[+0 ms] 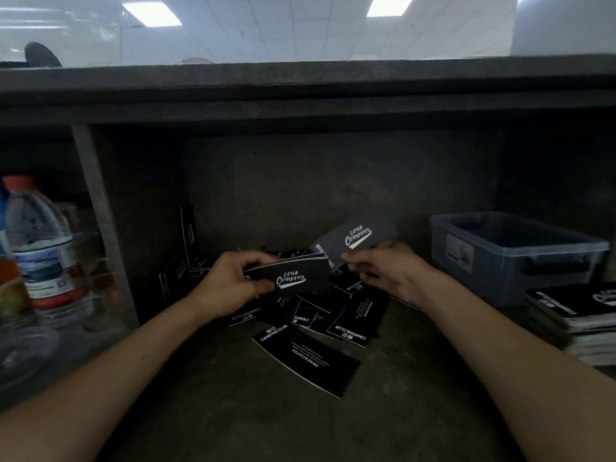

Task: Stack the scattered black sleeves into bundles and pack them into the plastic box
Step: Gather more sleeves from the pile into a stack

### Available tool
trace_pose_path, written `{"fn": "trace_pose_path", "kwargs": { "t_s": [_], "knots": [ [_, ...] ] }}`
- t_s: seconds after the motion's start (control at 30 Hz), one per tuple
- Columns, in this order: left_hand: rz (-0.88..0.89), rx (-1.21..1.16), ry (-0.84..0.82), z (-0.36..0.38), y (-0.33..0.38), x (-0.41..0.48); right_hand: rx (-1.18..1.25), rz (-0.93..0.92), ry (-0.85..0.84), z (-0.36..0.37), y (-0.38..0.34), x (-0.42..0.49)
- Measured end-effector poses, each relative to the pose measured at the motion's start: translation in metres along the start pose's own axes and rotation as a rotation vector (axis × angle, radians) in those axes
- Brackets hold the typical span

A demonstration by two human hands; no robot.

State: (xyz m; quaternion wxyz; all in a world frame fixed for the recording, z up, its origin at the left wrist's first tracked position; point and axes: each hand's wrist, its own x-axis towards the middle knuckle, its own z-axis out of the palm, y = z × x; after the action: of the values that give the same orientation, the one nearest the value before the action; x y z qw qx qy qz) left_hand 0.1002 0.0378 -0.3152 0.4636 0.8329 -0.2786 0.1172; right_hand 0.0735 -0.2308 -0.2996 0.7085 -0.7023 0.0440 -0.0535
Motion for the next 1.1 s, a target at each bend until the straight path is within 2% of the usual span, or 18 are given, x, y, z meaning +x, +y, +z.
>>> {"fn": "trace_pose_path", "kwargs": {
  "t_s": [0.17,0.33,0.4,0.47,0.53,0.6,0.7,0.83,1.0,1.1],
  "knots": [
    [-0.060,-0.126,0.054,0.000,0.004,0.000,0.025,-0.004,-0.150,0.007,-0.002,-0.005],
    [-0.059,-0.239,0.000,-0.001,0.005,0.000,0.022,0.030,-0.371,0.005,-0.009,-0.010],
    [-0.059,-0.200,0.019,0.000,0.006,-0.001,-0.089,-0.042,-0.248,0.007,-0.006,-0.006],
    [-0.047,-0.114,0.049,0.000,0.008,-0.002,-0.400,-0.240,0.050,0.003,0.001,0.004],
    [-0.037,-0.028,0.086,-0.002,0.005,-0.002,-0.748,-0.376,0.203,-0.004,0.009,0.010],
    [-0.047,0.016,0.105,-0.006,0.002,0.000,-0.926,-0.339,0.178,-0.009,0.019,0.011],
    [-0.022,0.130,0.024,-0.008,0.000,-0.001,-1.023,-0.256,0.076,-0.004,0.030,0.015],
    [0.041,0.119,-0.057,-0.001,0.006,-0.006,-0.840,-0.168,0.099,-0.007,0.029,0.024],
    [0.051,0.110,0.020,-0.002,0.005,-0.003,-0.341,-0.211,0.257,-0.013,0.016,0.022],
    [-0.012,0.169,-0.003,-0.004,0.001,-0.002,-0.048,-0.211,0.252,-0.009,0.005,0.011]
  ]
}}
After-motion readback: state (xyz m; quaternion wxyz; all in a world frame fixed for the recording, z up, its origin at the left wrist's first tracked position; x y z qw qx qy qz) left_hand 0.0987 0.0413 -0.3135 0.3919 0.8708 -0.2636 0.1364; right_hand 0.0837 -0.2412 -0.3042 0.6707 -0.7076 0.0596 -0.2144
